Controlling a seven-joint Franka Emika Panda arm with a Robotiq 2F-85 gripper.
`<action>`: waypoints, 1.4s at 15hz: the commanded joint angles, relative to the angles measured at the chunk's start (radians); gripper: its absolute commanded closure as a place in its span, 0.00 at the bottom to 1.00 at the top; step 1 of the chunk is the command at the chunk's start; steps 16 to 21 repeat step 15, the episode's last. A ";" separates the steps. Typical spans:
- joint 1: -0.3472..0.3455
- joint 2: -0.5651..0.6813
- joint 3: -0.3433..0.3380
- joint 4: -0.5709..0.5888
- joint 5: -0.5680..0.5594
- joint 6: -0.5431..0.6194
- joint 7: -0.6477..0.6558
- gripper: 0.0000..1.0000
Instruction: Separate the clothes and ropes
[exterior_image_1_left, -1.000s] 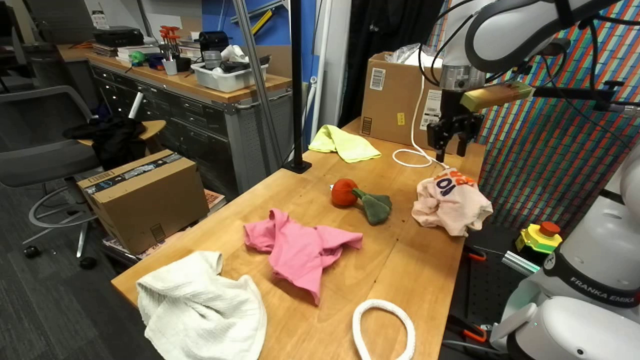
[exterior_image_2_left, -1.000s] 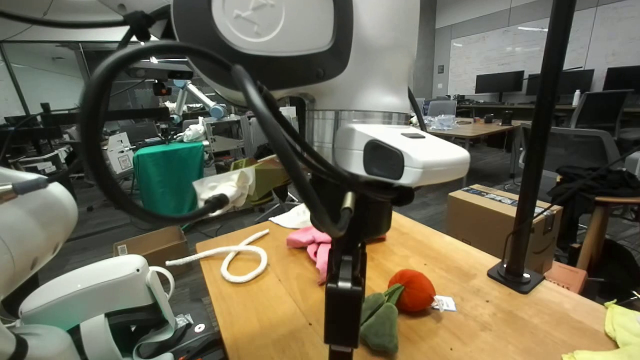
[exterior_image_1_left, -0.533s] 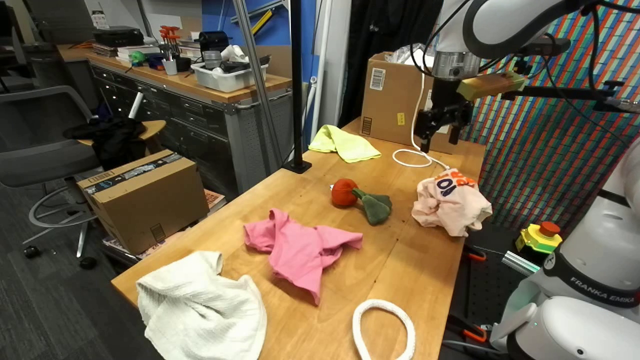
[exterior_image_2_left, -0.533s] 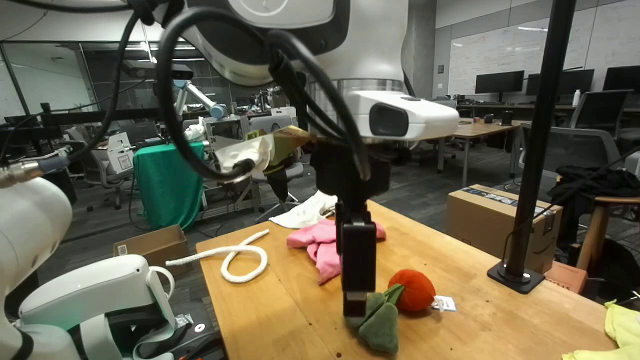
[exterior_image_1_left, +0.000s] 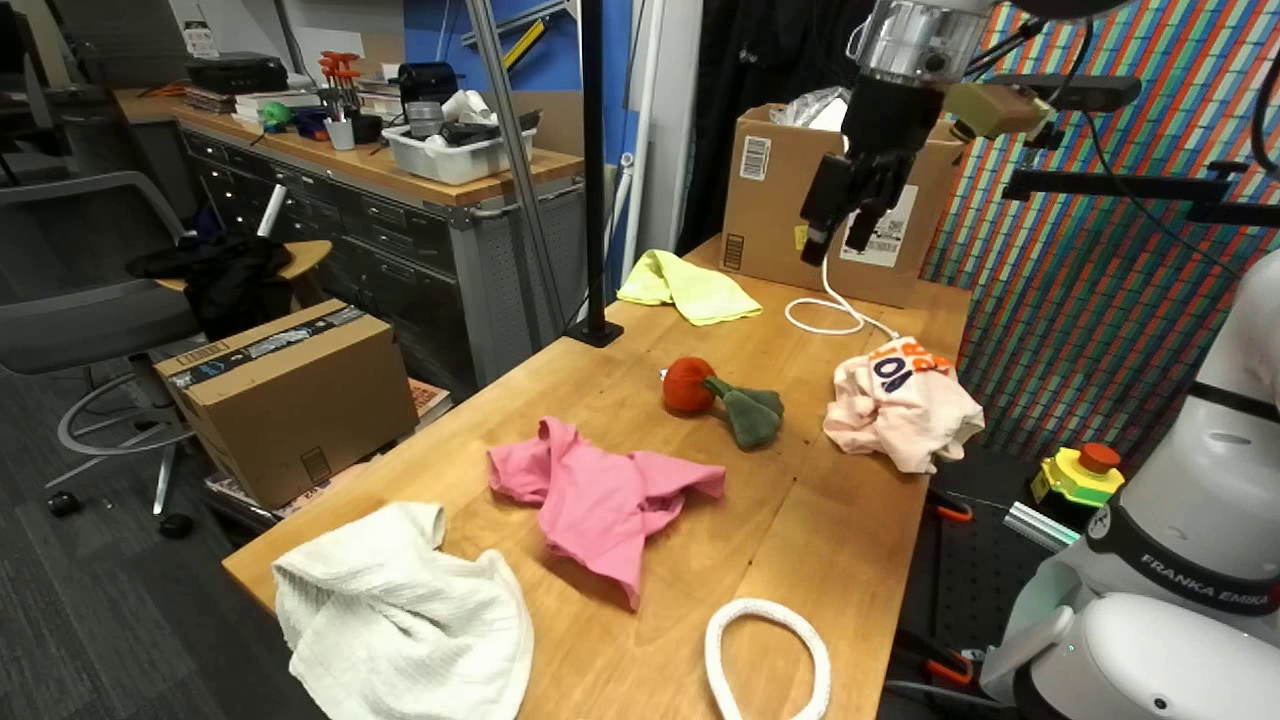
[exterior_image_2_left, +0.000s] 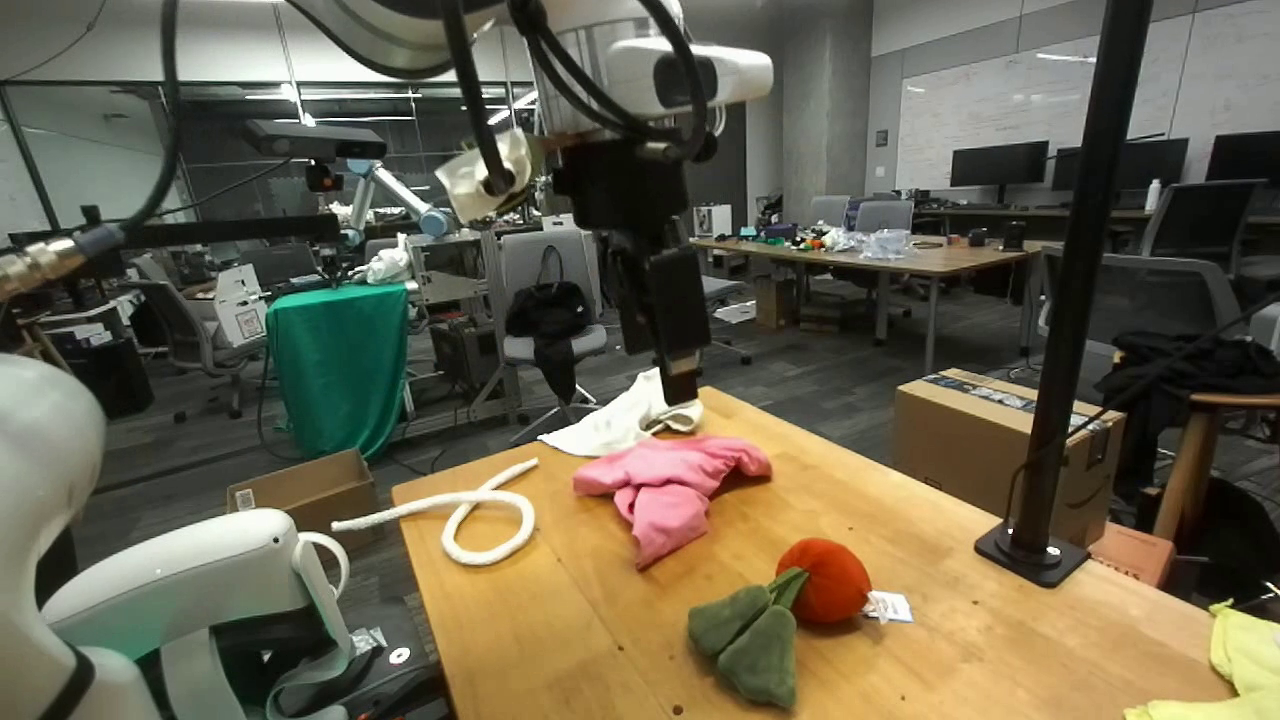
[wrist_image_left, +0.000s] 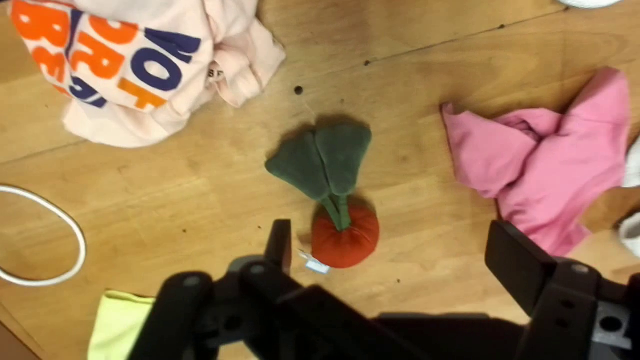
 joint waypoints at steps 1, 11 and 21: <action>0.029 -0.135 -0.016 -0.028 0.071 0.060 -0.055 0.00; 0.052 -0.345 -0.084 -0.100 0.192 0.186 -0.143 0.00; 0.030 -0.340 -0.070 -0.106 0.176 0.168 -0.127 0.00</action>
